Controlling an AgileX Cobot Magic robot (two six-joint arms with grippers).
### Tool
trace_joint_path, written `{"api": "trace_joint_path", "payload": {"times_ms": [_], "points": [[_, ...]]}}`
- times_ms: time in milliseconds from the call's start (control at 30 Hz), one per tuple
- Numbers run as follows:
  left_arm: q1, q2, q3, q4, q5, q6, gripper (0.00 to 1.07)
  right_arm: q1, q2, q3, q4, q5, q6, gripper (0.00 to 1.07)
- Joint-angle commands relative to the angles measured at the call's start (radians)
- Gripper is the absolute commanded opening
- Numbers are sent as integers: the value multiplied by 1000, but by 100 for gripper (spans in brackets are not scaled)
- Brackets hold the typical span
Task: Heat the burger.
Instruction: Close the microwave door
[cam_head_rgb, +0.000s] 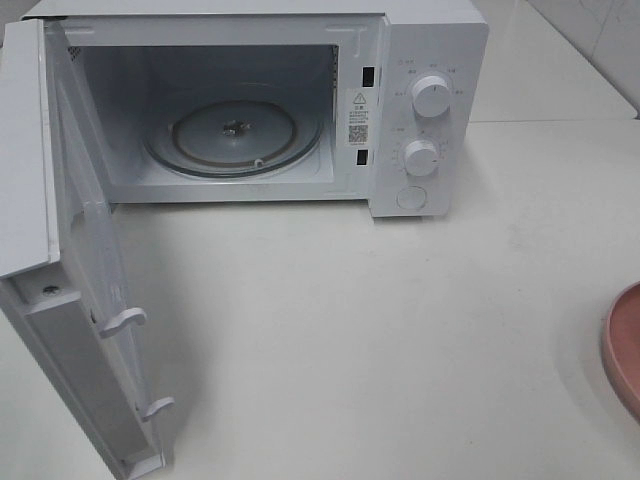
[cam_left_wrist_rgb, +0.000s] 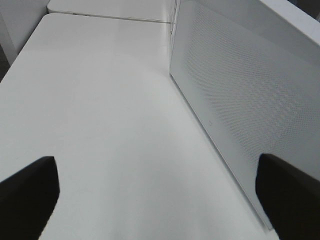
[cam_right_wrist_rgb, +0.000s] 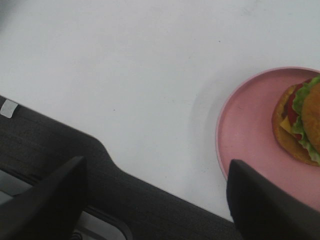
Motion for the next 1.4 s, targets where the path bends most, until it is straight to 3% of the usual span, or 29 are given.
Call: {"api": "trace_joint_path", "payload": {"times_ms": [33, 133, 200, 467, 767, 1400], "points": [[1, -5, 1, -5, -14, 1, 100, -99, -65, 28, 8, -17, -58, 76], [1, -5, 1, -5, -14, 1, 100, -117, -85, 33, 9, -23, -67, 76], [1, -5, 1, -5, -14, 1, 100, -199, -168, 41, 41, -50, -122, 76], [1, -5, 1, -5, -14, 1, 100, -339, -333, 75, 128, -101, -214, 76], [1, -5, 1, -5, -14, 1, 100, -492, -448, 75, 128, -100, -216, 76], [1, -5, 1, -5, -14, 1, 100, -570, -448, 75, 130, -100, -216, 76]]}}
